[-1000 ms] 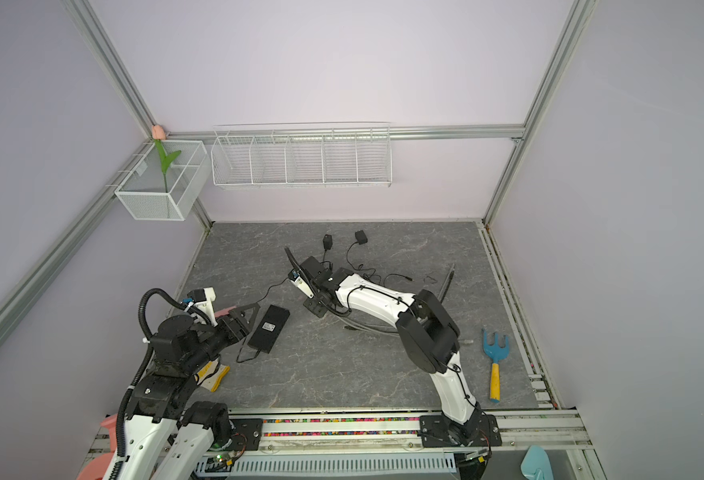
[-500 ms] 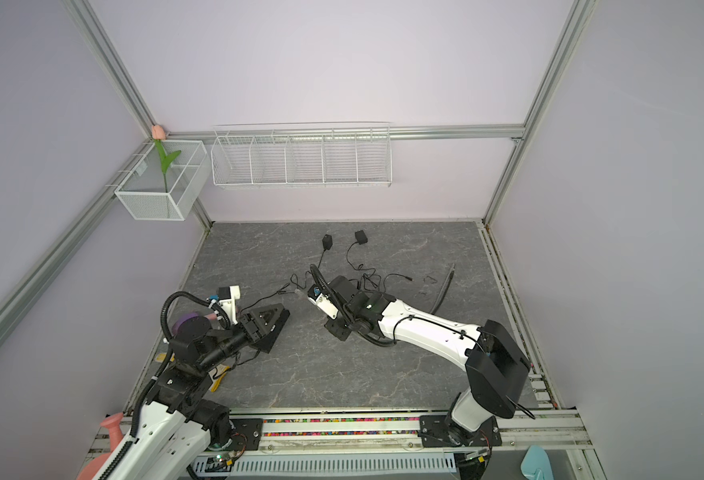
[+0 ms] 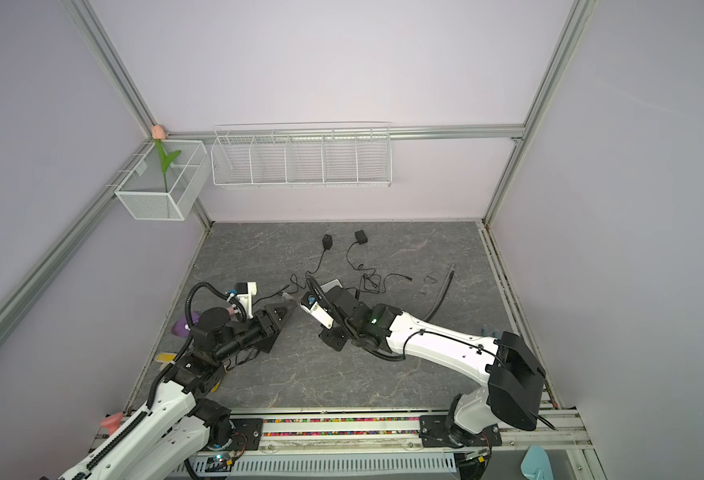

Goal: Insert the plug into the switch port

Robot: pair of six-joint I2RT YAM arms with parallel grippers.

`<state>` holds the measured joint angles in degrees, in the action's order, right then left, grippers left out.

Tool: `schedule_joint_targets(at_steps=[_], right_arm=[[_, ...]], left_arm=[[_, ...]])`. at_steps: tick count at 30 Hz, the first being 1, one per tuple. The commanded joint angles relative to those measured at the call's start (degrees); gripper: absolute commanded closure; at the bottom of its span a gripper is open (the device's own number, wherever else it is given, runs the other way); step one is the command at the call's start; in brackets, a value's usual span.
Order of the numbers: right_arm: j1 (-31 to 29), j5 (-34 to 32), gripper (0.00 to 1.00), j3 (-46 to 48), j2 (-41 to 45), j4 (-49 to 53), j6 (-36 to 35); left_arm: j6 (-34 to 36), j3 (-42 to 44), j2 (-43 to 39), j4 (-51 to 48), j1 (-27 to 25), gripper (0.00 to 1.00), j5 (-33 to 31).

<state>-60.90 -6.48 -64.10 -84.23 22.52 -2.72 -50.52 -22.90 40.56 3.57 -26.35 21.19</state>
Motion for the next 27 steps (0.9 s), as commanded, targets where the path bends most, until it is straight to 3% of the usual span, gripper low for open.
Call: schedule_joint_targets(at_steps=[1,11,22,23,25,27], right_arm=[[-1.33,-0.76,0.94,1.25,2.31,-1.61,1.14],[-3.43,0.07,0.93,3.65,4.38,-2.98,1.88],[-3.43,-1.72,0.93,7.0,6.32,-4.51,2.39],[-3.48,-2.21,0.9,7.29,6.6,-4.51,2.28],[-3.39,-4.1,0.73,7.95,7.78,-4.55,2.71],[-3.1,-3.01,0.37,8.86,10.0,-4.91,2.74]], left_arm=[[-0.12,1.04,0.94,2.93,-0.53,0.34,-1.15],[-1.25,1.53,7.48,11.41,-1.39,0.45,-1.25],[-1.31,1.89,12.92,21.5,-2.13,0.86,1.39],[-1.25,1.8,13.19,21.98,-2.13,0.88,1.69],[-1.18,1.79,13.38,23.17,-2.15,0.89,2.24],[-0.77,1.75,13.17,23.98,-2.13,0.9,2.53]])
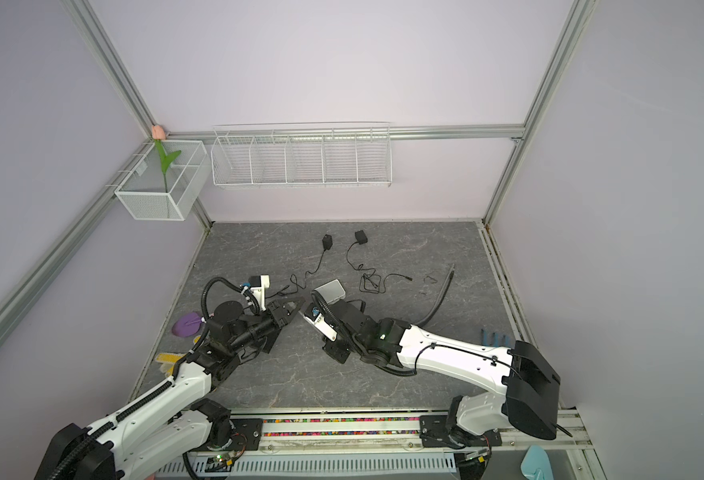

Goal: Insert the plug into the switch port

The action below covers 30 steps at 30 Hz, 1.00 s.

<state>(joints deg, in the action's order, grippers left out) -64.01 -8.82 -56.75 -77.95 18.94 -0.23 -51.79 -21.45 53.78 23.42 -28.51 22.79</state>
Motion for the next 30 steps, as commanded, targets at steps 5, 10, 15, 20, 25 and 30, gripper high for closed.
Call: schedule_joint_targets(at_steps=[5,10,15,20,25,30], right_arm=[[4.76,11.04,0.16,3.45,11.01,-4.89,-0.11],[11.02,24.05,0.16,0.22,7.03,-5.4,-0.21],[12.11,32.94,0.16,-3.85,0.36,-5.73,-0.65],[12.56,35.08,0.3,-5.87,-3.93,-7.68,-0.39],[13.03,29.31,0.94,-7.75,-3.88,-5.5,0.14],[11.82,16.24,0.93,-7.4,-0.17,-0.14,-0.82]], left_arm=[[1.47,-0.01,-0.35,6.18,-0.23,0.94,3.22],[2.39,-0.62,-0.39,10.79,-2.92,0.95,4.89],[2.53,-0.32,-1.0,16.41,-4.63,0.95,7.09],[0.95,-0.43,-0.21,19.99,-4.91,0.95,9.87],[0.77,-0.43,0.54,20.16,-5.06,0.94,10.7],[6.78,-3.34,-6.19,5.74,-5.06,0.31,8.66]])
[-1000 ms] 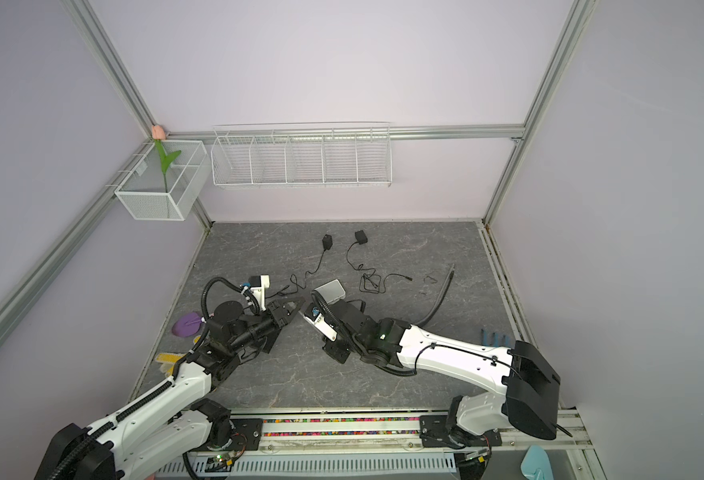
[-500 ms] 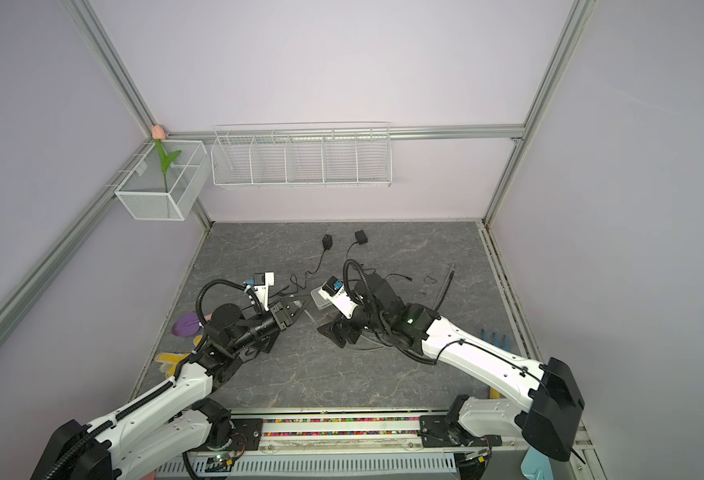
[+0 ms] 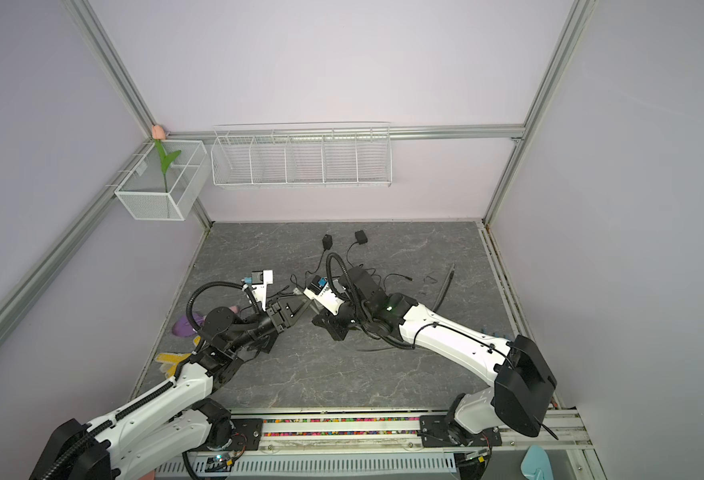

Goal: Insert the plug into the switch port

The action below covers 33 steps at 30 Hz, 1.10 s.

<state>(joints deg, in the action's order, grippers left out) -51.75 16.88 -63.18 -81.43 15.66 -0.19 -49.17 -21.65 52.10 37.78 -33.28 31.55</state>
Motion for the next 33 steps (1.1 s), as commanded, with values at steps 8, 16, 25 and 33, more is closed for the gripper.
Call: schedule_joint_targets(at_steps=[8,16,25,33], right_arm=[[-7.13,-40.9,0.93,1.73,9.12,8.72,-6.89],[-11.31,-48.08,0.94,1.74,9.91,10.52,-9.22],[-12.06,-41.53,0.94,2.49,10.46,10.49,-8.91],[-12.15,-38.69,0.93,2.47,9.98,9.96,-8.39]], left_arm=[[10.96,-7.71,-20.63,-36.87,-0.13,0.22,-15.48],[9.01,-12.04,-13.17,-33.6,-0.21,0.4,-11.24],[5.39,-10.82,-9.61,-23.11,-0.5,0.42,-6.78],[4.59,-10.04,-9.21,-21.35,-1.39,0.47,-6.79]])
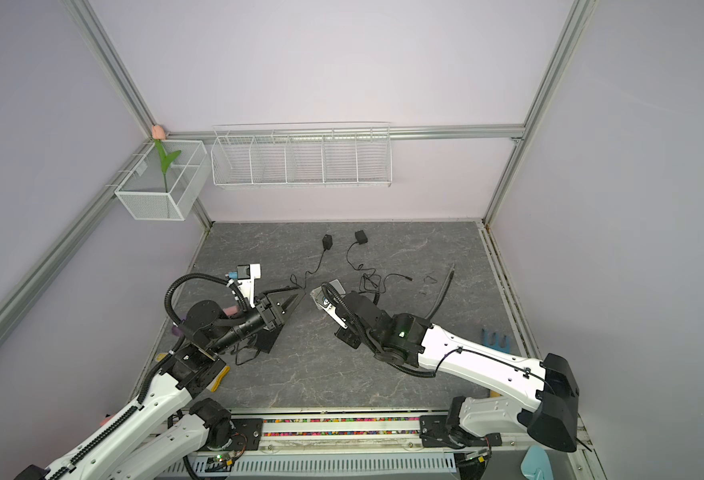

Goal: Insert the plug into the switch port

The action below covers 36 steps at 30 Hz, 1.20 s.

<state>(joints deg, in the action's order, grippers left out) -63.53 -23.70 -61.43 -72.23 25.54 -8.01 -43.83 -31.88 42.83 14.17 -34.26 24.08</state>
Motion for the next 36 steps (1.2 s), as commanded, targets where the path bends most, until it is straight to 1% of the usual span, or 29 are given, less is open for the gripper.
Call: schedule_joint_targets(at_steps=[1,6,10,13,15,18,20,21,22,23,25,26,28,30,31,32,34,35,36], right_arm=[[-0.36,2.23,0.94,0.7,0.79,0.04,-0.35],[-0.36,4.72,0.93,0.78,0.81,-0.62,0.01],[-0.32,6.04,0.94,0.7,0.57,-0.69,0.1],[-0.34,5.95,0.94,0.61,0.55,-0.58,0.01],[-0.29,5.91,0.94,0.61,0.63,-0.62,0.01],[-0.28,5.85,0.94,0.7,0.77,-0.5,0.11],[-0.31,6.12,0.94,0.7,0.86,-0.62,0.19],[-0.36,6.47,0.88,0.69,1.06,-0.52,0.12],[-0.22,7.21,0.7,0.7,1.18,-0.28,0.15],[-0.11,8.22,0.46,0.78,1.86,0.07,-0.31],[0.56,9.94,0.27,1.34,3.84,0.45,-0.49],[1.45,12.04,0.22,1.99,5.68,0.64,-0.35],[4.44,20.88,0.2,3.86,10.08,0.01,0.62],[9.2,35.73,0.18,6.79,14.56,-2.59,1.8],[10.97,40.37,0.18,7.61,15.86,-3.78,2.28],[12.49,43.59,0.2,8.04,16.78,-4.79,3.29],[14.68,48.9,0.27,7.59,17.29,-5.17,4.02],[15.6,51.66,0.29,7.15,17.22,-5.15,4.24],[16.4,55.33,0.28,6.73,16.8,-5.24,4.17]], left_arm=[[-0.77,0.32,0.07,2.52,-0.69,0.48,0.66],[-0.14,0.22,3.28,3.03,-2.34,0.51,-0.24],[0.42,0.1,5.28,3.75,-4.01,0.57,-1.07],[1.04,-0.29,5.99,3.24,-4.63,0.68,-1.18],[1.42,-0.29,5.65,2.93,-4.7,0.8,-1.34],[2.15,-0.29,5.05,1.98,-4.67,0.94,-1.22],[2.81,-0.08,4.49,1.65,-4.72,0.99,-0.94],[3.18,0.12,4.14,1.69,-4.69,1.0,-0.74],[3.44,0.36,3.72,1.78,-4.68,1.0,-0.46],[3.8,0.62,3.13,1.89,-4.67,1.0,-0.22],[4.92,1.09,1.93,2.22,-4.68,1.0,0.64],[5.45,1.37,1.28,2.37,-4.68,1.0,1.16],[6.21,1.9,0.68,2.79,-4.7,1.0,1.69],[6.26,2.29,0.68,4.13,-4.72,1.0,2.59],[6.05,2.58,0.68,5.53,-4.69,1.0,3.33],[5.86,2.85,0.68,7.05,-4.77,1.0,4.26],[6.22,3.08,0.89,8.6,-4.76,1.0,5.79],[6.75,3.42,0.75,9.42,-4.87,1.0,6.19],[7.2,4.08,0.68,10.78,-5.0,1.0,6.63]])
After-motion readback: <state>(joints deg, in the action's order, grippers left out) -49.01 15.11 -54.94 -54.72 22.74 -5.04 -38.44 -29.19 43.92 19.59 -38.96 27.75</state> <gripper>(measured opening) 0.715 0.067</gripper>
